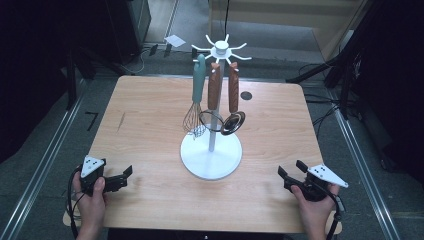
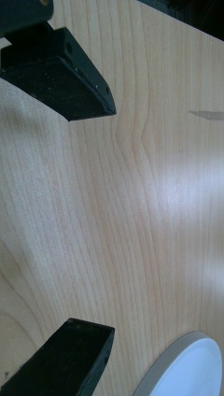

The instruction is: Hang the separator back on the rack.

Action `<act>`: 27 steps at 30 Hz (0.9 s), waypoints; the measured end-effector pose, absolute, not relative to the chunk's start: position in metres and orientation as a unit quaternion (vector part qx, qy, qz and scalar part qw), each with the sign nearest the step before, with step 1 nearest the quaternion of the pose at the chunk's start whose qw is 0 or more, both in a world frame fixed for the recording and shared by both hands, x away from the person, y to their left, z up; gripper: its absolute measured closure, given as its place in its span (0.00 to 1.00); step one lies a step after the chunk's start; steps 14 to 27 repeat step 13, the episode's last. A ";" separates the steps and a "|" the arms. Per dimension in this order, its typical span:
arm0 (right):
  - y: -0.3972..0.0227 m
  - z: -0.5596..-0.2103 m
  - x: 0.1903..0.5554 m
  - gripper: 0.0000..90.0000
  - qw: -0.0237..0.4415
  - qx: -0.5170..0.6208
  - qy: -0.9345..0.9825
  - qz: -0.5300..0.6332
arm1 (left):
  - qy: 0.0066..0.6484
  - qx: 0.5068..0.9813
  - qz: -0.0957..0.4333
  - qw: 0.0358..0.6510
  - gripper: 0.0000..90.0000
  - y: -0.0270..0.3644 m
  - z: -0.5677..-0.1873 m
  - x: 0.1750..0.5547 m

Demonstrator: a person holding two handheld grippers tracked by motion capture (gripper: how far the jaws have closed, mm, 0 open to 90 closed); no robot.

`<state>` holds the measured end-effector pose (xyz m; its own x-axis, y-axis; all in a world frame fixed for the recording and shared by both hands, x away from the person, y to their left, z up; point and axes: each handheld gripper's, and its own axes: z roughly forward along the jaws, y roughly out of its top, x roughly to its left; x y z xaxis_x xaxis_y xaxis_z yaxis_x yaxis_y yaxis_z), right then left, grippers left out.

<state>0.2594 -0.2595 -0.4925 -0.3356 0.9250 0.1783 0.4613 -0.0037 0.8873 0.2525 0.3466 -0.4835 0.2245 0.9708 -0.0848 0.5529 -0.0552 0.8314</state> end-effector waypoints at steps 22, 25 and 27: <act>-0.287 -0.503 0.250 0.24 0.248 0.555 0.657 0.445 | 0.564 0.679 0.255 0.395 0.00 0.347 -0.484 0.254; -0.287 -0.503 0.250 0.24 0.248 0.555 0.657 0.445 | 0.564 0.679 0.255 0.395 0.00 0.347 -0.484 0.254; -0.287 -0.503 0.250 0.24 0.248 0.555 0.657 0.445 | 0.564 0.679 0.255 0.395 0.00 0.347 -0.484 0.254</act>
